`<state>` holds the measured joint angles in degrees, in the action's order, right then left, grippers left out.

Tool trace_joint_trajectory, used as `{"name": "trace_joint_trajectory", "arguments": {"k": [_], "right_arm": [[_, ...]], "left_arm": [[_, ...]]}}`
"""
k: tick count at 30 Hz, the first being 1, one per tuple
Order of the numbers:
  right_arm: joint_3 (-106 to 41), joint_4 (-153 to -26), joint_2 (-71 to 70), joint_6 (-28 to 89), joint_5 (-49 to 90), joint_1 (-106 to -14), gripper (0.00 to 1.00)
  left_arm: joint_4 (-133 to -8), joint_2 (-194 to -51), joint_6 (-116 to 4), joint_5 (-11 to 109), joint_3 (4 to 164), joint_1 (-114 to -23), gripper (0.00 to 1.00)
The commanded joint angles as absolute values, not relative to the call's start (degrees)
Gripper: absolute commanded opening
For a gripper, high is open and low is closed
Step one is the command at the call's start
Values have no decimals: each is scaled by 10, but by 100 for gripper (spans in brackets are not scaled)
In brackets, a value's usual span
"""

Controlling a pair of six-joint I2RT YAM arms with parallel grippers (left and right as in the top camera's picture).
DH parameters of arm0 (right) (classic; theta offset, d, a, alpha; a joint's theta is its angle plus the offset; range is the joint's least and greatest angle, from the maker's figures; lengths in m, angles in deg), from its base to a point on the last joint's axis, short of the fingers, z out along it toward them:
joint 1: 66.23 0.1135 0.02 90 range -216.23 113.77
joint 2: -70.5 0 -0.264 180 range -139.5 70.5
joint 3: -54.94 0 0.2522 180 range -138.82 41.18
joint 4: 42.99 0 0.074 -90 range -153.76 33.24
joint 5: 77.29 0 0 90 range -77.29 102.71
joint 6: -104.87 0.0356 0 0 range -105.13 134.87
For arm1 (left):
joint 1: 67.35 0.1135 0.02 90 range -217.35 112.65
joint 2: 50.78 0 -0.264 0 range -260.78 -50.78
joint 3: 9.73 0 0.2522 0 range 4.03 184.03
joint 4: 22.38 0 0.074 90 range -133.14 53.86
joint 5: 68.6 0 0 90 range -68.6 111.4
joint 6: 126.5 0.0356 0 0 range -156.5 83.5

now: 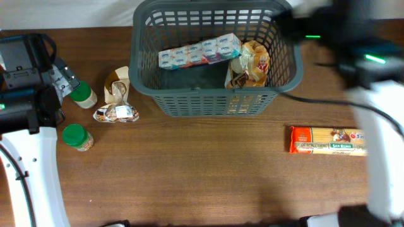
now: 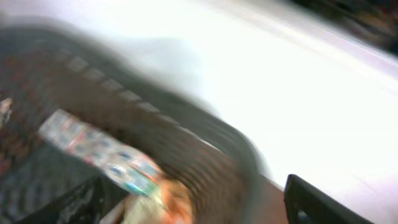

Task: Pack container
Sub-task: 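Lower the tissue packs into the basket and release, then grasp the red spaghetti package with the right gripper and lift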

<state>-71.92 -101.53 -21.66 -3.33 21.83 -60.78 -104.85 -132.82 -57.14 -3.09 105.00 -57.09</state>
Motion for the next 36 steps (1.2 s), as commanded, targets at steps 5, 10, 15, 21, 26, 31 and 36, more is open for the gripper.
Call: {"name": "trace_joint_trajectory", "arguments": {"k": [5, 10, 15, 21, 26, 31, 36], "right_arm": [[-707, -1247, -208, 242, 200, -883, 85], [-647, -1341, -253, 308, 205, -967, 85], [-552, -1350, -272, 397, 215, -978, 85], [-410, -1289, -272, 554, 273, -978, 88], [-286, -1194, -272, 637, 274, -982, 94], [-213, -1123, -272, 636, 260, -1001, 94], [-183, -1083, -272, 636, 232, -1017, 94]], "left_arm": [[-1049, -1331, -579, -39, 1052, -568, 99], [-1049, -1331, -579, -39, 1052, -568, 99], [-1049, -1331, -579, -39, 1052, -568, 99], [-1050, -1331, -579, -39, 1052, -568, 99], [-1049, -1331, -579, -39, 1052, -568, 99], [-1050, -1331, -579, -39, 1052, -568, 99], [-1050, -1331, -579, -39, 1052, -568, 99]]}}
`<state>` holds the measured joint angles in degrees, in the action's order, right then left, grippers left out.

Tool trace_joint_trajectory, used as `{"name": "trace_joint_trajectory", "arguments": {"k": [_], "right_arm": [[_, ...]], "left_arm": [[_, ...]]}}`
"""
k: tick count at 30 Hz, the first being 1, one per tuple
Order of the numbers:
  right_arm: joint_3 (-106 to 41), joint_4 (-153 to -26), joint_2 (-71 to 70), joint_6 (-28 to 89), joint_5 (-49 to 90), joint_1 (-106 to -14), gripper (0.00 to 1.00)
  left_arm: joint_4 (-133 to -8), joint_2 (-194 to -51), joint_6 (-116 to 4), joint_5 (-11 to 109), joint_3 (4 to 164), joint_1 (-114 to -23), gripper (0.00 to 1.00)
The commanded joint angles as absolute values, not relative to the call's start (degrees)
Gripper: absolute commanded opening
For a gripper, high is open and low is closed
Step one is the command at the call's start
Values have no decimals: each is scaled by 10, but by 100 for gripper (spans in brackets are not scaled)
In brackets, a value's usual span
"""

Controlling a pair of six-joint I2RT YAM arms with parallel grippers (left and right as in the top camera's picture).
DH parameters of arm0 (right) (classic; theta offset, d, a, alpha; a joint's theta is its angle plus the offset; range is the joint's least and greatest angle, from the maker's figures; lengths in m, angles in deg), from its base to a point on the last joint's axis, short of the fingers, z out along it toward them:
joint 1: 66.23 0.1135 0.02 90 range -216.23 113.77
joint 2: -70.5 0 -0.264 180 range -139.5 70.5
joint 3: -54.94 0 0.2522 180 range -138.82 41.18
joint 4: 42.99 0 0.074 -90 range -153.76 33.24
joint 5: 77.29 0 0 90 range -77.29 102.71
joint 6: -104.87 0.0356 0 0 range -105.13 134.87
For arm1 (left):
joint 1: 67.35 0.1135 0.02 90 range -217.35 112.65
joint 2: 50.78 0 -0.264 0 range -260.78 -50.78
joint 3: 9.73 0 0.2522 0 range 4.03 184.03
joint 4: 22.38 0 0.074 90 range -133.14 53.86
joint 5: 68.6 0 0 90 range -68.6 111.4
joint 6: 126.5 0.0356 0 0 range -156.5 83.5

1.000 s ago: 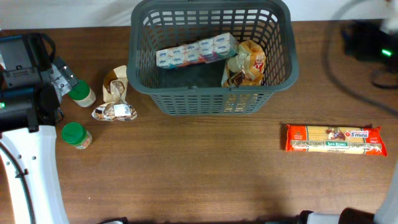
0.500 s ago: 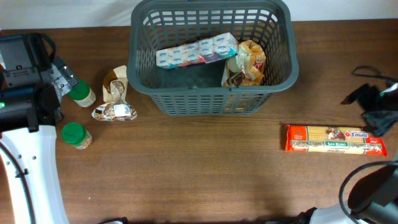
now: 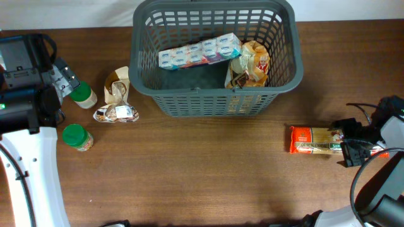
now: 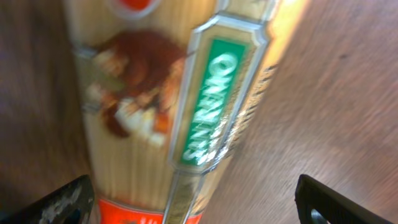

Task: Pack container
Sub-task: 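Grasp the red spaghetti package with the right gripper and lift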

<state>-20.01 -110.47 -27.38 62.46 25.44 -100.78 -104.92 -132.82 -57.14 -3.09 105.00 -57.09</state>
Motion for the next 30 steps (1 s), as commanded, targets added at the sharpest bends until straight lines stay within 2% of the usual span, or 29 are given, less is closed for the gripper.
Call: {"name": "trace_joint_trajectory", "arguments": {"k": [1, 8, 13, 26, 30], "right_arm": [[-179, -1071, -272, 636, 232, -1017, 94], [-163, -1003, -274, 636, 185, -1017, 94], [-162, -994, -274, 636, 177, -1017, 90], [-126, -961, -274, 636, 132, -1016, 88], [-125, -961, -274, 636, 137, -1016, 34]], "left_arm": [[-1050, -1331, -579, -39, 1052, -568, 99], [-1050, -1331, -579, -39, 1052, -568, 99], [-1052, -1331, -579, -39, 1052, -568, 99], [-1052, -1331, -579, -39, 1052, -568, 99], [-1052, -1331, -579, -39, 1052, -568, 99]]}}
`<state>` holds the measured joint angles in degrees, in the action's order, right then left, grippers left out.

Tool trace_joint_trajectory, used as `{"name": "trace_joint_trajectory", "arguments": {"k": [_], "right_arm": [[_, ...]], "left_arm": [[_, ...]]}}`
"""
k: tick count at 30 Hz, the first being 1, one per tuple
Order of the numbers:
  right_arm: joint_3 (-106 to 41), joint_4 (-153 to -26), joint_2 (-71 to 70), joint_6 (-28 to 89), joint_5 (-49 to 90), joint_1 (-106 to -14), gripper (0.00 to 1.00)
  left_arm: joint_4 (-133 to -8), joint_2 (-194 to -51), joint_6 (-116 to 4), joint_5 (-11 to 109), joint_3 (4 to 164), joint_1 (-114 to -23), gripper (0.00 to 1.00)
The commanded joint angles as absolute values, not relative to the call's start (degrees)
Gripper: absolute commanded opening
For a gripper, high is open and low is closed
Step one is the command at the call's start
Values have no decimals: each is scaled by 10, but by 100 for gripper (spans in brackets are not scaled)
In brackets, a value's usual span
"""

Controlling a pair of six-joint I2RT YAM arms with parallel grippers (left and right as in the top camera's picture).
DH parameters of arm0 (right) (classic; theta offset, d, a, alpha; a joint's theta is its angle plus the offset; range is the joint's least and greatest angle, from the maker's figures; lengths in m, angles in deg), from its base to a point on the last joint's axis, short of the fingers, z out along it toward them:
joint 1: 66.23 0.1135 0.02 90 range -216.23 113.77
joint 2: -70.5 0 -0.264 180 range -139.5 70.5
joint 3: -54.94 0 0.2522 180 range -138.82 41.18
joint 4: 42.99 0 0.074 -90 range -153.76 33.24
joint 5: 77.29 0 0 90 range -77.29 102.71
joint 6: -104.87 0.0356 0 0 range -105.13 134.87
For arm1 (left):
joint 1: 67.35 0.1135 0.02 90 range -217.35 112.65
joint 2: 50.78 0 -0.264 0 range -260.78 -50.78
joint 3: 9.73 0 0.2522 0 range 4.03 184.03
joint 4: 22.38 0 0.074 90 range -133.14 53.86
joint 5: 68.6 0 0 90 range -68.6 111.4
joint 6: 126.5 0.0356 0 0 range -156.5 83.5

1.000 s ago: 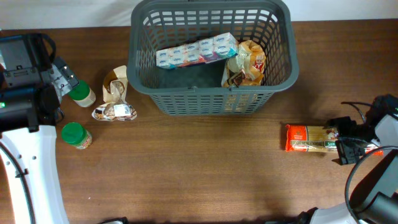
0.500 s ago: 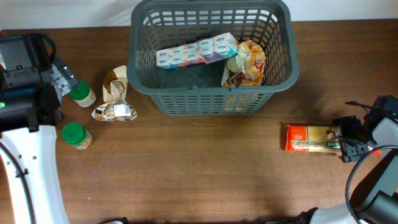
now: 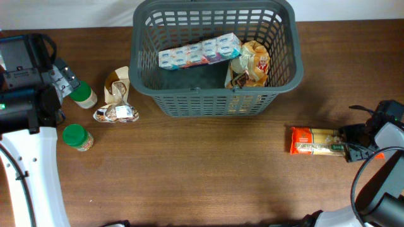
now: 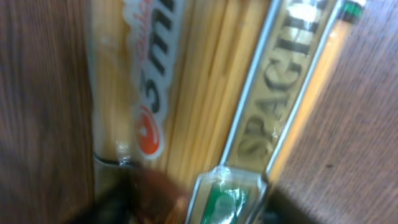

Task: Pack container
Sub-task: 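Grasp the red spaghetti package with the right gripper and lift, then lay the spaghetti package in the basket, release, withdraw right gripper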

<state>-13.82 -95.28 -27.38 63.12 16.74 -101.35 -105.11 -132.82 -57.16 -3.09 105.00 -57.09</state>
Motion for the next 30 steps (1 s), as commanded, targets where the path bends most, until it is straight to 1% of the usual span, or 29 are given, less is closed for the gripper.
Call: {"name": "trace_joint_trajectory", "arguments": {"k": [1, 2, 7, 12, 15, 17, 20, 22, 23, 25, 28, 30], "right_arm": [[-125, -962, -274, 636, 148, -1016, 12], [-125, -961, -274, 636, 159, -1016, 4], [-130, -966, -268, 631, 259, -1016, 4], [-170, -963, -217, 580, 352, -1013, 4], [-215, -964, -161, 515, 368, -1004, 4], [-268, -965, -107, 434, 397, -989, 4], [-344, -991, -56, 367, 410, -967, 4], [-405, -1015, -32, 345, 410, -947, 4], [-460, -1035, -19, 317, 411, -924, 4], [-524, -1062, -13, 270, 419, -887, 4], [-605, -1087, -13, 151, 438, -798, 4], [-630, -1092, -13, 80, 438, -749, 4]], "left_arm": [[-1052, -1331, -579, -39, 1052, -568, 99], [-1052, -1331, -579, -39, 1052, -568, 99], [-1052, -1331, -579, -39, 1052, -568, 99], [-1052, -1331, -579, -39, 1052, -568, 99], [-1052, -1331, -579, -39, 1052, -568, 99], [-1052, -1331, -579, -39, 1052, -568, 99], [-1052, -1331, -579, -39, 1052, -568, 99], [-1052, -1331, -579, -39, 1052, -568, 99], [-1052, -1331, -579, -39, 1052, -568, 99], [-1052, -1331, -579, -39, 1052, -568, 99], [-1052, -1331, -579, -39, 1052, -568, 99], [-1052, -1331, -579, -39, 1052, -568, 99]]}}
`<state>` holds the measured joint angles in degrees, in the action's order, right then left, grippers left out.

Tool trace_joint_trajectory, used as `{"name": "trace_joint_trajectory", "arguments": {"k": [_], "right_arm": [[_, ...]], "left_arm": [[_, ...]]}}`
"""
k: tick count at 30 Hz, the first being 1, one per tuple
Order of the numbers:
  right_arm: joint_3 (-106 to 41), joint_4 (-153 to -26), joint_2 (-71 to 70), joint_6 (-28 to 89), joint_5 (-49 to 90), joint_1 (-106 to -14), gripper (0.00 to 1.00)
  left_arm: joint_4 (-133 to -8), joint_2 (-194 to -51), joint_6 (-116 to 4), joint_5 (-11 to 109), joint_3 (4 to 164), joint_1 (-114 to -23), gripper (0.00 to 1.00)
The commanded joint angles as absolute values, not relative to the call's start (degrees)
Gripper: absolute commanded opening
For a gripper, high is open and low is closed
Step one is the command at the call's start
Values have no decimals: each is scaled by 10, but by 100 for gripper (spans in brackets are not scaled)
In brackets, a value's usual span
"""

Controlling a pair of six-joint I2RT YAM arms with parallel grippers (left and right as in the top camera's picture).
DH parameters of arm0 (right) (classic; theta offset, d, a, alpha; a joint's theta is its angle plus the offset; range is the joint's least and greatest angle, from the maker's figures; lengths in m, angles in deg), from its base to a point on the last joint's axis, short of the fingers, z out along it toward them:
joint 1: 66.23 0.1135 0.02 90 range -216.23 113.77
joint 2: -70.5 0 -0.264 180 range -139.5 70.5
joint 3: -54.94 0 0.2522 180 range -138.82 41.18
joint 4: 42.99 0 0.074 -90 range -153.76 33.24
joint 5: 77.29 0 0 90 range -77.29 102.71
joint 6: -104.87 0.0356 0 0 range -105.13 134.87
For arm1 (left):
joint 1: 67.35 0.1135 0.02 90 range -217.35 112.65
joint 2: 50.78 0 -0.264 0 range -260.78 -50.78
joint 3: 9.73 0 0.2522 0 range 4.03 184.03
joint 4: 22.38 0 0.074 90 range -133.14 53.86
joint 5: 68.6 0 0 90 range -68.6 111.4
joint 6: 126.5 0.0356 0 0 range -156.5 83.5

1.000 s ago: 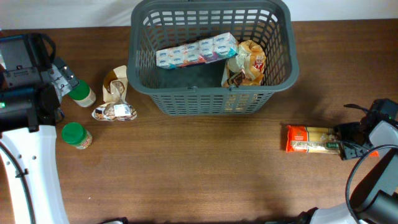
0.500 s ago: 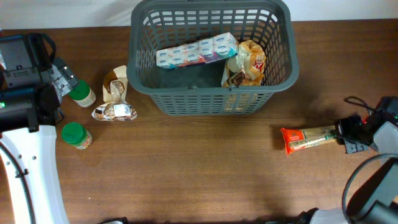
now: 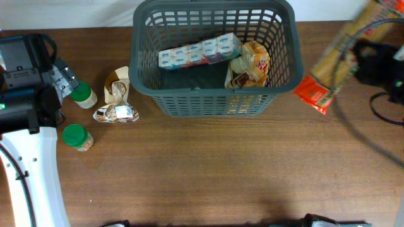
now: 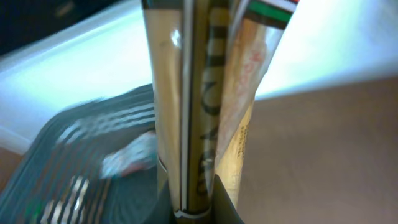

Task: Pack container
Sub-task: 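Lay the spaghetti package in the basket, release, withdraw right gripper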

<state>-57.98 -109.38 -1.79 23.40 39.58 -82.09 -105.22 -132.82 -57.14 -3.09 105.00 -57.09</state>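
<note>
The grey plastic basket (image 3: 214,94) stands at the back middle of the table and holds a row of tissue packs (image 3: 201,52) and an orange snack bag (image 3: 250,63). A long spaghetti packet (image 3: 331,66) hangs tilted in the air just right of the basket, its red end lowest. My right gripper (image 3: 356,53) is shut on it. In the right wrist view the packet (image 4: 199,93) rises upright from between the dark fingers (image 4: 227,208), with the basket (image 4: 81,155) below to the left. My left gripper (image 3: 63,77) rests at the far left; its jaws are unclear.
Left of the basket lie a brown snack bag (image 3: 117,88), a small clear packet (image 3: 117,113) and two green-lidded jars (image 3: 82,94) (image 3: 77,137). A white wall runs behind the table. Bare wood (image 3: 221,176) fills the front.
The spaghetti packet lay flat on the table at the right with my right gripper at its end. Now it is lifted off the table and held tilted beside the basket's right wall.
My right arm was blurred above the basket's right side while the spaghetti lay on the table. Then the gripper was down at the packet's right end, and stayed there close over it. Now the packet is off the table, in the gripper, by the basket.
</note>
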Motion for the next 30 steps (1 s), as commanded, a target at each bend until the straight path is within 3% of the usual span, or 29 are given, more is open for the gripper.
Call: {"name": "trace_joint_trajectory", "arguments": {"k": [1, 12, 22, 30], "right_arm": [[-635, -1090, -13, 60, 438, -731, 4], [-639, -1051, -80, -234, 438, -551, 4], [-640, -920, -142, -237, 437, -519, 4], [-657, -904, -151, -237, 429, -501, 4]], "left_arm": [[-1052, -1331, -579, -39, 1052, -568, 99], [-1052, -1331, -579, -39, 1052, -568, 99], [-1052, -1331, -579, -39, 1052, -568, 99], [-1052, -1331, -579, -39, 1052, -568, 99]]}}
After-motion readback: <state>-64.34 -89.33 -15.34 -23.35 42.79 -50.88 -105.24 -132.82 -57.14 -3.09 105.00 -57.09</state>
